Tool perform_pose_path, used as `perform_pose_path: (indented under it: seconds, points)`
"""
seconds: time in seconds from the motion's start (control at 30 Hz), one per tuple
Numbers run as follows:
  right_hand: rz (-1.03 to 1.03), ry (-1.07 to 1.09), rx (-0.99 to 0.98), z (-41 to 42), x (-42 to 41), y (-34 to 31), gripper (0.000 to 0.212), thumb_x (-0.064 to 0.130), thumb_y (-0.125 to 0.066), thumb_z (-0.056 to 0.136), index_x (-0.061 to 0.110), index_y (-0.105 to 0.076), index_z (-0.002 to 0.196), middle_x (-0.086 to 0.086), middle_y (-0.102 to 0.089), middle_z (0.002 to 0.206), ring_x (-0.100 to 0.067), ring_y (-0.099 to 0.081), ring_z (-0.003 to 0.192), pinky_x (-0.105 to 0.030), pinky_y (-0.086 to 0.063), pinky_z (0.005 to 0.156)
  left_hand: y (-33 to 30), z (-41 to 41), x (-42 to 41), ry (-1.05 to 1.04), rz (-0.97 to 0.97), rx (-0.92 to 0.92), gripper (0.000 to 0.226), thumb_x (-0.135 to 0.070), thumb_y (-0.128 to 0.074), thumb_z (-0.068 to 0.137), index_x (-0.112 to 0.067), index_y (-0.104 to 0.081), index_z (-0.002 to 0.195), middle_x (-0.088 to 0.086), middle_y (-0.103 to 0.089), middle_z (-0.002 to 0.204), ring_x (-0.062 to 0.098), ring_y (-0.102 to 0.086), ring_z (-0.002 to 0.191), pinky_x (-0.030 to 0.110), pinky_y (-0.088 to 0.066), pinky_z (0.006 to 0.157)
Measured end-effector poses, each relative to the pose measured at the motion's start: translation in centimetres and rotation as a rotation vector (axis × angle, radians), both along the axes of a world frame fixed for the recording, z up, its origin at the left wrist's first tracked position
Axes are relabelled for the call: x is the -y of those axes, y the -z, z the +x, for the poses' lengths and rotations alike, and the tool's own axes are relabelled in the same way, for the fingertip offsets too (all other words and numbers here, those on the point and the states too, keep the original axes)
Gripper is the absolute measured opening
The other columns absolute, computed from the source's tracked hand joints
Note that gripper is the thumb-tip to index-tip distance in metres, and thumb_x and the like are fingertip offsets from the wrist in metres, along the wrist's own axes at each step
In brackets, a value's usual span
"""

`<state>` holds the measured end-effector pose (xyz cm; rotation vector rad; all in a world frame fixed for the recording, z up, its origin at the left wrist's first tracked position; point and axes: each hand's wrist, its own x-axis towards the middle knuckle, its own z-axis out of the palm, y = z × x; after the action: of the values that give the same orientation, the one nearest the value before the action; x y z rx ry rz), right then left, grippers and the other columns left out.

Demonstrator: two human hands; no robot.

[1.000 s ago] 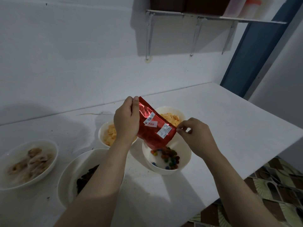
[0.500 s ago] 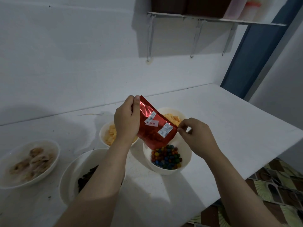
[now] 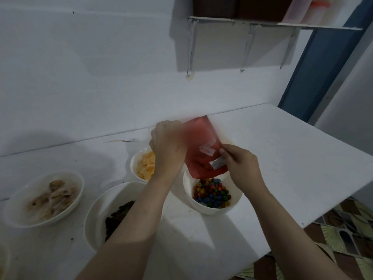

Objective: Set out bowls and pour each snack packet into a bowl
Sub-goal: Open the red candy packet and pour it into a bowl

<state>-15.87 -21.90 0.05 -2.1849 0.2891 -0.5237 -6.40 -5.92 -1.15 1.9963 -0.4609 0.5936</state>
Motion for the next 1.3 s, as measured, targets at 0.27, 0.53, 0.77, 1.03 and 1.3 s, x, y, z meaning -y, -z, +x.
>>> perform_pose_path:
  seconds: [0.27,0.53,0.77,1.03,1.3]
  points:
    - [0.265,-0.008,0.038,-1.4,0.3,1.4,0.026,0.026,-0.052,0.102,0.04,-0.067,0.119,0.02,-0.073,0.108,-0.005,-0.068,0.103,-0.026,-0.053,0.092,-0.2,-1.7,1.7,0.49,-0.514,-0.618,0.052,-0.066,-0.061,0.077,-0.041,-0.049,0.121,-0.018,-0.065,0.119,0.006,-0.062,0.112,0.04,-0.052,0.097]
    - [0.636,-0.066,0.202,-1.6,-0.6,-0.5,0.029,0.044,-0.047,0.1,0.048,-0.055,0.127,0.02,-0.065,0.123,-0.001,-0.062,0.113,-0.026,-0.049,0.093,-0.9,-2.3,2.5,0.53,-0.483,-0.571,0.038,-0.053,-0.063,0.085,-0.039,-0.055,0.119,-0.02,-0.067,0.112,-0.001,-0.063,0.106,0.031,-0.052,0.094]
    - [0.665,-0.107,0.126,-2.0,-0.1,-0.8,0.035,0.049,-0.061,0.088,0.028,-0.069,0.115,0.006,-0.075,0.11,-0.011,-0.071,0.102,-0.034,-0.056,0.089,-1.0,-2.2,2.5,0.547,-0.587,-0.642,0.024,-0.035,-0.063,0.09,-0.024,-0.067,0.111,-0.003,-0.074,0.106,0.015,-0.069,0.102,0.034,-0.055,0.088]
    - [0.633,-0.035,0.166,-1.4,0.7,-1.7,0.008,0.022,-0.071,0.089,0.017,-0.076,0.092,0.002,-0.079,0.09,-0.012,-0.075,0.084,-0.02,-0.057,0.067,-0.7,-2.3,2.7,0.536,-0.67,-0.58,0.014,-0.013,-0.064,0.092,-0.008,-0.069,0.104,0.003,-0.076,0.095,0.015,-0.072,0.09,0.021,-0.055,0.073]
    - [0.7,-0.005,0.305,-1.1,0.8,-2.7,0.011,0.017,-0.068,0.09,0.009,-0.076,0.092,-0.005,-0.079,0.087,-0.019,-0.075,0.081,-0.026,-0.058,0.067,-0.2,-1.9,1.8,0.626,-0.397,-0.528,0.023,-0.021,-0.071,0.085,-0.024,-0.067,0.108,-0.005,-0.075,0.102,0.012,-0.07,0.098,0.027,-0.057,0.083]
